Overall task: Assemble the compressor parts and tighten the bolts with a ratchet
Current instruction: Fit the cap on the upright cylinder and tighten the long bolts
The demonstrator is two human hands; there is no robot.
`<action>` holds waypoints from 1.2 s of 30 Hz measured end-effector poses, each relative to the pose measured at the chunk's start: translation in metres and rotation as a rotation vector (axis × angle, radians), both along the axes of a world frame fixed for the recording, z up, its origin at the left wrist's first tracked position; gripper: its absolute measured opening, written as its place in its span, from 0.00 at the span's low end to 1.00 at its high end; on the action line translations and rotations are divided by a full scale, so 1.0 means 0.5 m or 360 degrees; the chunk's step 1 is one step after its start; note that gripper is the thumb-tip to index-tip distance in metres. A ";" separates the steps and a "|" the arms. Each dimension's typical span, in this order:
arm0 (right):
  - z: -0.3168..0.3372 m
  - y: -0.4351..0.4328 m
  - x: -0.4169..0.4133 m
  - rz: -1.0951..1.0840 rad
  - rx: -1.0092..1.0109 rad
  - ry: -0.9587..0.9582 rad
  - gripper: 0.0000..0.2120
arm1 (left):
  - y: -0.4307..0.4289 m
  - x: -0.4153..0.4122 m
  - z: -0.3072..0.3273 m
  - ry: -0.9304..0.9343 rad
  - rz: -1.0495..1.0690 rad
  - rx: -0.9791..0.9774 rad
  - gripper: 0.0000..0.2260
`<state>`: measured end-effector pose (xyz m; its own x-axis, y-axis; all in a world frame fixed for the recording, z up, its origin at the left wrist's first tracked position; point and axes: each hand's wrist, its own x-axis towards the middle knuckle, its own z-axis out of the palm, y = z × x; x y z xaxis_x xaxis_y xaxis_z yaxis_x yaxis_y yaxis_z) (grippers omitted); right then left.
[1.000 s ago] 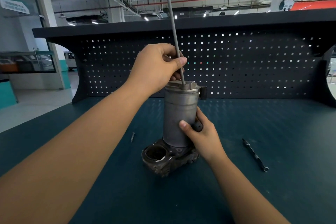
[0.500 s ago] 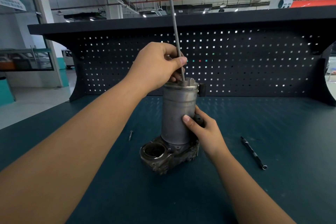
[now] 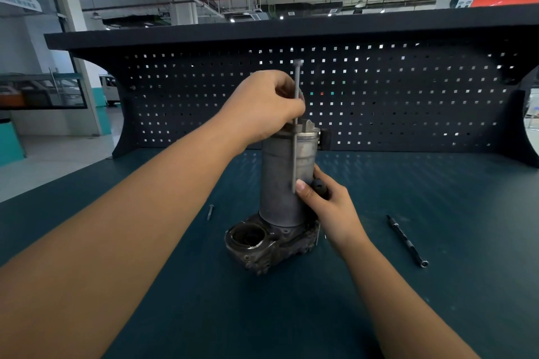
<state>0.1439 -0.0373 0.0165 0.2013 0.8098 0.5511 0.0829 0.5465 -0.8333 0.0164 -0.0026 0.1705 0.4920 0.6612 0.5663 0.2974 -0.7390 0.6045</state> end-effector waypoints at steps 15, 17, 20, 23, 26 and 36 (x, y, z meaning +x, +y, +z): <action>-0.003 0.001 0.000 -0.0011 0.0007 -0.0004 0.21 | -0.005 -0.012 -0.043 -0.0080 -0.0010 0.0243 0.04; -0.003 0.001 0.000 -0.0012 0.0003 -0.0013 0.21 | -0.008 -0.013 -0.051 -0.0095 0.0001 0.0304 0.06; -0.004 0.002 0.002 -0.0013 0.0000 -0.0038 0.23 | -0.010 -0.013 -0.060 -0.0106 0.0042 0.0419 0.06; -0.004 0.003 0.003 -0.0006 0.0000 -0.0043 0.22 | -0.011 -0.011 -0.068 -0.0233 0.0049 0.0423 0.03; -0.005 0.004 0.005 -0.0006 -0.0001 -0.0048 0.20 | -0.013 -0.009 -0.071 -0.0356 0.0057 0.0373 0.02; -0.009 0.008 0.008 -0.0021 -0.0008 -0.0057 0.22 | -0.010 -0.011 -0.066 -0.0410 -0.0010 0.0360 0.04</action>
